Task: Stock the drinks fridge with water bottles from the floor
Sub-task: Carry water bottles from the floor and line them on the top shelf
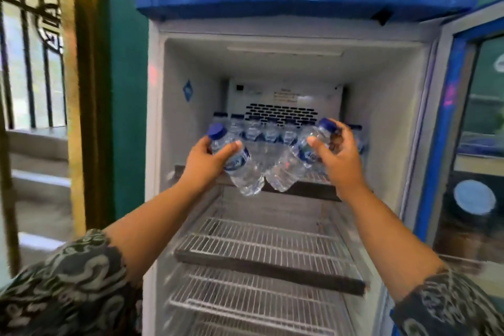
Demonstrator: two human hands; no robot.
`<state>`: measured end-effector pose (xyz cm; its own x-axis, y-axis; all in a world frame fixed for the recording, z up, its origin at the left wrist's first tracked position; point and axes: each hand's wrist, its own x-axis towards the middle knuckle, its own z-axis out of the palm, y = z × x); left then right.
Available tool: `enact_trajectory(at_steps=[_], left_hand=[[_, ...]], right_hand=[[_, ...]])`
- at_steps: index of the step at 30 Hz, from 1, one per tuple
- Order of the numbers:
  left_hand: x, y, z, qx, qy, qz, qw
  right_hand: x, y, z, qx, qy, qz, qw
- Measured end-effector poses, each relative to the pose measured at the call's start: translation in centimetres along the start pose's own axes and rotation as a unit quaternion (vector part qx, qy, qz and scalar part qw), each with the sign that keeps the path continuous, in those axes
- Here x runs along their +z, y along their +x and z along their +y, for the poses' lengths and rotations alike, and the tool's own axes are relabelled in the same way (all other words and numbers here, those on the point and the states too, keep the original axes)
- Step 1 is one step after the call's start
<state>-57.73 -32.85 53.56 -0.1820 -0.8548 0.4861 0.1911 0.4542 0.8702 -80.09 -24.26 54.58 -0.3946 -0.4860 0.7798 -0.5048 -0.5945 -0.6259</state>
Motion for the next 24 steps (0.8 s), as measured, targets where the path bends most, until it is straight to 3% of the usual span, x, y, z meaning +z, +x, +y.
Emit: enact_trajectory(at_steps=[4, 9, 18, 24], left_hand=[[2.6, 6.3, 0.3, 0.042, 0.045, -0.029, 0.998], [6.3, 11.6, -1.9, 0.021, 0.073, -0.072, 0.995], [10.7, 15.9, -6.5, -0.021, 0.142, -0.143, 0.979], [11.6, 16.4, -8.1, 0.046, 0.191, -0.141, 0.97]], right_hand=[[0.3, 4.5, 2.2, -0.002, -0.034, 0.048, 0.998], [0.7, 6.9, 5.5, 0.037, -0.144, 0.071, 0.986], [0.8, 8.4, 7.5, 0.073, -0.271, 0.014, 0.96], [-0.2, 10.2, 7.0, 0.089, -0.378, -0.064, 0.92]])
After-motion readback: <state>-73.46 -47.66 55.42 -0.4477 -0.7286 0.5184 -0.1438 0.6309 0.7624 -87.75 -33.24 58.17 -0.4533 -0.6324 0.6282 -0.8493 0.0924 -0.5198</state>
